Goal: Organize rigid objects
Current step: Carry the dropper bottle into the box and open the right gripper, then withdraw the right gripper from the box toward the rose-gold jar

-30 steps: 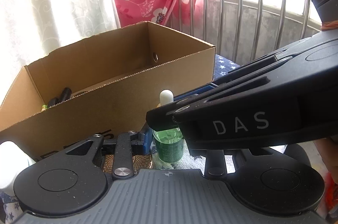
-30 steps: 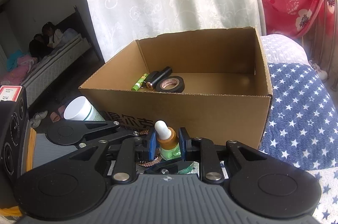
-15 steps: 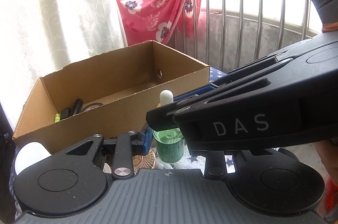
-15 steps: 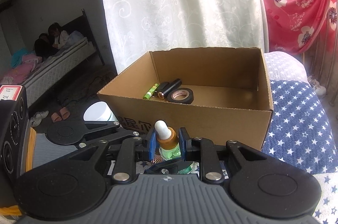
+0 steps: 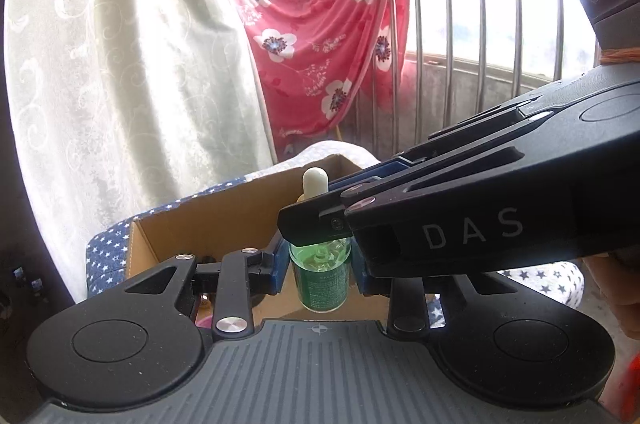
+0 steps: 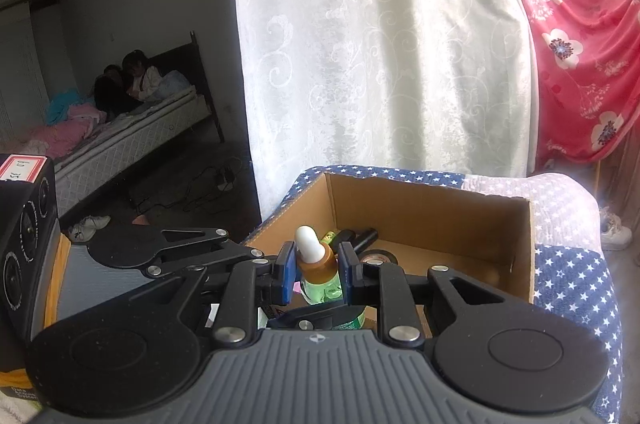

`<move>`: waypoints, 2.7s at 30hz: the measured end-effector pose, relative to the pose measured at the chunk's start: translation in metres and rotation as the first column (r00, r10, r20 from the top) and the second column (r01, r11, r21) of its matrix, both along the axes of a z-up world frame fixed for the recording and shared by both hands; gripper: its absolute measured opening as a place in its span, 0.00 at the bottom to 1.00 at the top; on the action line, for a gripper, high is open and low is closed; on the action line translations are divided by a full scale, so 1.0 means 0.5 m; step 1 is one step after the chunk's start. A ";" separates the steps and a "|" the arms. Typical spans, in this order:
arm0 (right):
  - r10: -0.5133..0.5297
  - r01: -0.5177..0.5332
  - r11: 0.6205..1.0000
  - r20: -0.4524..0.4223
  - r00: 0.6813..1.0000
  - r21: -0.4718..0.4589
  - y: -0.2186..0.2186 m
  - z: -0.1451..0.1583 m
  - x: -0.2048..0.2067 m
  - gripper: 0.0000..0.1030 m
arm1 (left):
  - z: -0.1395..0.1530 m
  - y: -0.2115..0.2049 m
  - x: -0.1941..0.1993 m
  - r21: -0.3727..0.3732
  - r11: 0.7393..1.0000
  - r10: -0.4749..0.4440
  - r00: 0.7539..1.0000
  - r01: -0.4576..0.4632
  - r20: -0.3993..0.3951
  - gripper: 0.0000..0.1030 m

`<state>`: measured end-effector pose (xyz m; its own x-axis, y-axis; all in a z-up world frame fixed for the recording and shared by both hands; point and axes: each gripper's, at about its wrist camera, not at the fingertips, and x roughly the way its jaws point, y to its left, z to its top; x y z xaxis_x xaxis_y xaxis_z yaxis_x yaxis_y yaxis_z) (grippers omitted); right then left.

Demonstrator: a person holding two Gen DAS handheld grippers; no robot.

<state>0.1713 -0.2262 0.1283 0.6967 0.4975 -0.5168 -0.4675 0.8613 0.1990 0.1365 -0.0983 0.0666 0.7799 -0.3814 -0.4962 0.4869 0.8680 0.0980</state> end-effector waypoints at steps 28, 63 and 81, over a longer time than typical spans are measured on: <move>-0.024 0.052 0.997 -0.407 0.913 0.058 -0.053 -0.238 0.460 0.24 | -0.147 -0.050 0.435 0.146 0.989 0.096 0.868 -0.027 -0.488 0.33; -0.015 0.042 0.960 -0.098 0.995 0.277 -0.158 -0.052 0.048 0.32 | 0.040 0.174 0.116 -0.053 0.996 0.065 0.977 -0.077 -0.203 0.62; -0.125 0.187 0.958 -0.272 0.954 0.218 -0.093 -0.305 -0.014 0.47 | -0.258 0.047 -0.079 0.113 0.993 -0.018 0.971 0.046 -0.237 0.53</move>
